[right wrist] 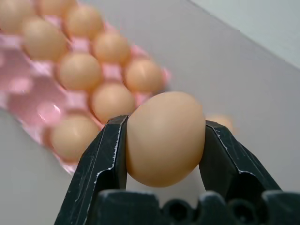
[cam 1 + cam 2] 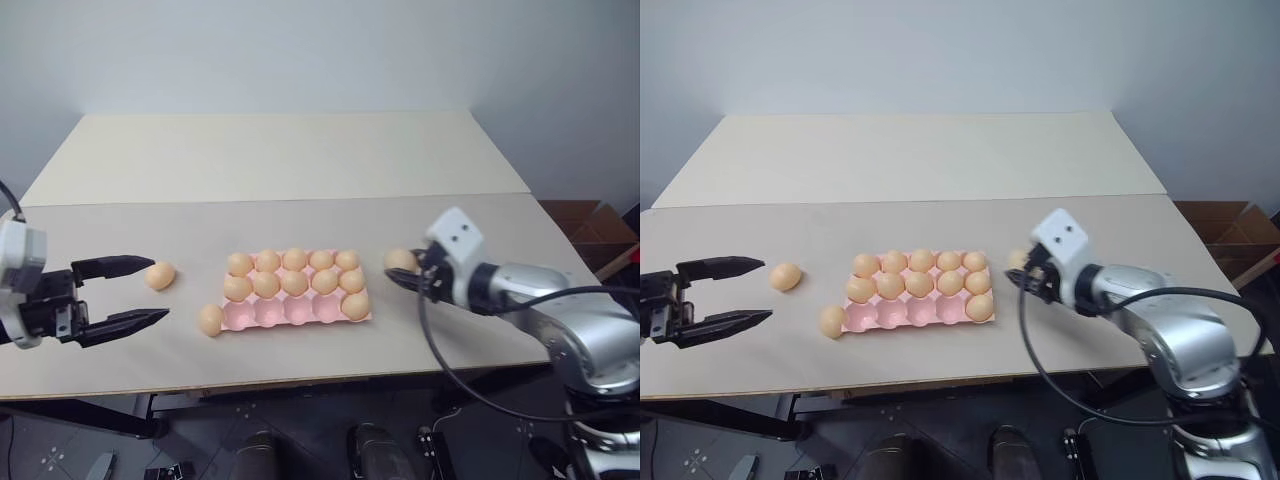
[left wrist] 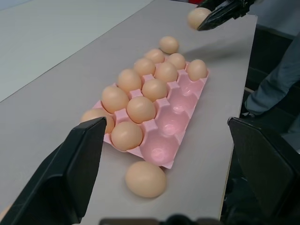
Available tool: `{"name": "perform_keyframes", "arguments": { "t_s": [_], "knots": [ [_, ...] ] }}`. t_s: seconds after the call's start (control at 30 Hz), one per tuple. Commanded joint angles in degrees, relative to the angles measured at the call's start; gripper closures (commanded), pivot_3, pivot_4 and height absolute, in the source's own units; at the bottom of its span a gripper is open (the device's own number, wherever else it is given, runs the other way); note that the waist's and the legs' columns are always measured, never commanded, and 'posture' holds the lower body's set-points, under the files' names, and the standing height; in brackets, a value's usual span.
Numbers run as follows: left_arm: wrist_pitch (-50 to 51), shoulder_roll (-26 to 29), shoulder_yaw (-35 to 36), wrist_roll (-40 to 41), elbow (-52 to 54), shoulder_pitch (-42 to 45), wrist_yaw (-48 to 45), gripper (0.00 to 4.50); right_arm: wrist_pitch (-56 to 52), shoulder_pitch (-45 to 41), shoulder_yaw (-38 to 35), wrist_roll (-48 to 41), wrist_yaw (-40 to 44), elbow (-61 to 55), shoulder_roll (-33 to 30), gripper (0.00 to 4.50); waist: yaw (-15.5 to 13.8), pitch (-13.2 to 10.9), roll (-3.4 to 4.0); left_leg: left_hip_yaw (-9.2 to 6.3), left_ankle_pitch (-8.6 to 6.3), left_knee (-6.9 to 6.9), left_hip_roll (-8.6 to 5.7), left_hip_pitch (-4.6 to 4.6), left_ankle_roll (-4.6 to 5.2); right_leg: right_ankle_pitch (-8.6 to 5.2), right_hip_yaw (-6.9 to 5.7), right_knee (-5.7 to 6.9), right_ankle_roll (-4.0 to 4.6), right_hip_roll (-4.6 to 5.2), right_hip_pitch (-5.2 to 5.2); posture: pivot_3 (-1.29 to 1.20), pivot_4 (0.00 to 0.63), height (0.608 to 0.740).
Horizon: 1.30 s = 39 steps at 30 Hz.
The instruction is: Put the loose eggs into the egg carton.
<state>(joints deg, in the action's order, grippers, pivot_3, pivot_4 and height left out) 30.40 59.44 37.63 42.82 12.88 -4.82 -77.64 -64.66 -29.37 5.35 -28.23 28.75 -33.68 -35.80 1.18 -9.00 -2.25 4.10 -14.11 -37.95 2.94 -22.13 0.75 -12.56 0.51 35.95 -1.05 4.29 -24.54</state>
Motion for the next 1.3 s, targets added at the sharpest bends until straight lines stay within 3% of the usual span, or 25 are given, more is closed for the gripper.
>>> {"name": "perform_keyframes", "arguments": {
  "t_s": [0.03, 0.27, 0.5, 0.53, 0.73, 1.0, 1.17, 1.3],
  "knots": [
    [0.1, 1.1, 2.7, 0.5, 1.4, -0.4, -0.2, 0.0, 0.1, -2.9, 6.6, 0.9, -1.4, -0.3, 4.2, 2.54, -0.1, 0.0, 0.0, 0.0, 0.0, 0.0, -0.01, -0.05, 0.0, 0.05, 0.0, 0.02, 0.07, 0.01, -0.05, 0.0, 0.15, 0.74],
    [0.2, 0.9, 3.4, 0.6, 1.9, -0.9, 0.4, 0.0, 3.4, -2.6, 17.1, 6.8, -2.1, 2.3, 5.6, 2.54, -0.7, 0.0, -0.05, 0.03, 0.01, -0.01, -0.13, -0.21, 0.0, 0.06, -0.02, -0.06, 0.1, 0.14, -0.13, 0.0, 0.15, 0.74],
    [0.6, 0.8, 3.7, 0.6, 2.3, -1.0, 0.5, 0.0, 2.3, -3.7, 12.2, 6.1, -1.3, 1.1, 6.4, 0.16, -0.4, 0.0, -0.05, 0.01, 0.01, -0.01, -0.07, -0.17, -0.01, 0.07, -0.03, 0.04, 0.1, 0.06, -0.16, 0.0, 0.15, 0.74],
    [0.7, 0.8, 3.6, 0.7, 2.4, -0.9, 0.6, 0.0, 1.7, -3.7, 10.6, 5.3, -0.9, 0.0, 5.7, 0.03, -0.4, 0.0, -0.05, 0.02, 0.01, -0.01, -0.07, -0.18, -0.01, 0.07, -0.02, 0.05, 0.1, 0.07, -0.18, 0.0, 0.15, 0.74],
    [0.3, 0.1, 2.5, 0.4, 2.0, -0.7, 1.0, 0.0, -0.6, -1.1, -3.1, -1.9, 4.1, -6.4, -0.1, 0.03, -0.6, 0.0, -0.05, 0.02, 0.01, -0.01, -0.08, -0.21, -0.01, 0.07, -0.03, 0.01, 0.08, 0.09, -0.19, 0.0, 0.15, 0.74],
    [-0.4, -0.5, 1.5, -0.2, 0.3, -0.4, 1.0, 0.0, 14.8, 15.5, -24.8, -3.2, 18.7, -0.1, -13.4, 0.03, -0.9, 0.0, -0.06, 0.03, 0.0, -0.01, -0.09, -0.14, -0.01, -0.08, -0.04, -0.09, 0.06, 0.09, -0.06, 0.0, 0.15, 0.74],
    [-0.3, -0.7, 2.0, -0.3, 0.0, -0.7, 1.2, 0.0, 24.0, 27.8, -30.7, -0.9, 23.8, 1.4, -15.9, 0.03, -0.8, 0.0, -0.06, 0.02, 0.0, 0.0, -0.08, -0.08, 0.0, -0.13, -0.02, -0.08, -0.1, 0.08, 0.0, 0.0, 0.15, 0.74],
    [-0.3, -1.0, 2.2, -0.3, 0.2, -1.2, 1.4, 0.0, 26.7, 32.8, -30.7, 0.2, 22.7, 0.9, -14.7, 0.03, -0.5, 0.0, -0.06, 0.03, 0.0, -0.01, -0.06, 0.06, 0.0, -0.24, 0.01, -0.07, -0.21, 0.08, 0.12, 0.0, 0.15, 0.74]
  ]
}}
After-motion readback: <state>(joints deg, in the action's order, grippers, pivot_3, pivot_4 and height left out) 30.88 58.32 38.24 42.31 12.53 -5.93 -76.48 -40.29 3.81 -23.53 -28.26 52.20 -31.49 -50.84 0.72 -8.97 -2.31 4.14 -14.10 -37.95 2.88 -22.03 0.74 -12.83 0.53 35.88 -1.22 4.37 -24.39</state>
